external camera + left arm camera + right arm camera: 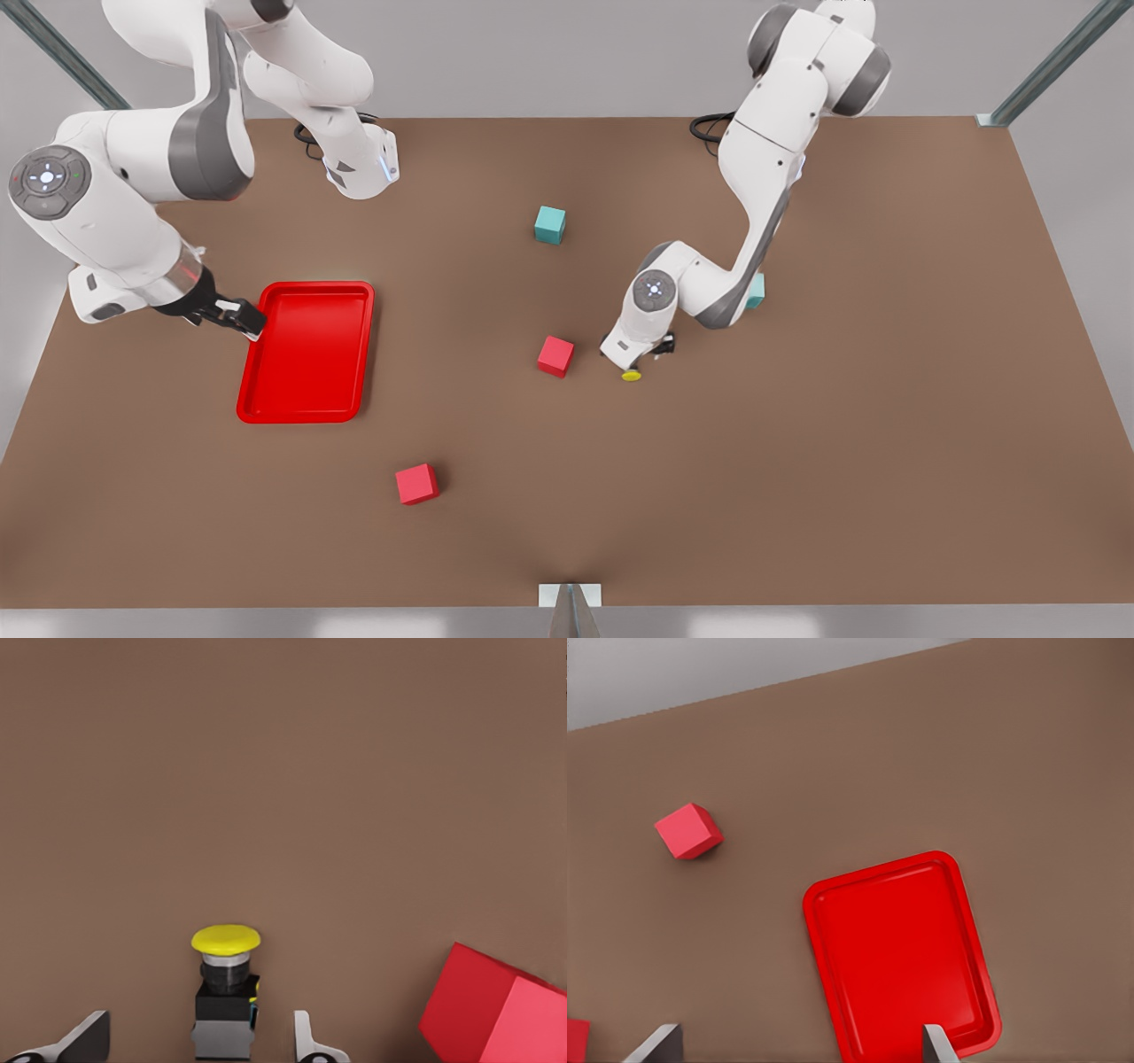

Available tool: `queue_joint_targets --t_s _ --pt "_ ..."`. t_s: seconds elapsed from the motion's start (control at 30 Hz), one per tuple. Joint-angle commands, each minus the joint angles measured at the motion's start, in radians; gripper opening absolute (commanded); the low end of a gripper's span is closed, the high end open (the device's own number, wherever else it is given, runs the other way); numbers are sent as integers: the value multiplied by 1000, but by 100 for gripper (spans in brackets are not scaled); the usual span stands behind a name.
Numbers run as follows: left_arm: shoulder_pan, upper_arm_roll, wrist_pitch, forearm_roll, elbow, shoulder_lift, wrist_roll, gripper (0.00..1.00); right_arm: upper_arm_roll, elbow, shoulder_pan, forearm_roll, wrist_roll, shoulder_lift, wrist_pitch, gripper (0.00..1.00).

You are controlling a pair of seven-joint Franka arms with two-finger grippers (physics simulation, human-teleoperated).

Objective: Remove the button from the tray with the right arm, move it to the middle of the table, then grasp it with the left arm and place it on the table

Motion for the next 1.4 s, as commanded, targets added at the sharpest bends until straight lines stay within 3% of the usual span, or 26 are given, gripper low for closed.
queue_joint_targets --t_s 0.0,0.4,0.47,0.67,0.9,1.23,1.37 --pt "1 -2 98 6 0 16 -11 100 2 5 -12 17 -229 -1 -11 100" --pt "7 -2 141 10 -2 86 0 100 5 7 -9 12 -226 13 -5 100" --pt "7 -2 141 10 -3 86 -2 71 5 5 -9 12 -226 15 -5 100" --pt "7 -1 136 10 -5 94 1 68 5 5 -7 10 -226 15 -5 100" --pt "2 -1 132 11 -2 99 -3 43 5 5 -7 7 -224 18 -3 100" --pt "2 2 9 8 47 80 -3 43 5 5 -7 4 -224 21 -3 100" --pt "5 33 -219 43 175 36 -270 43 5 7 -6 4 -224 22 -3 100"
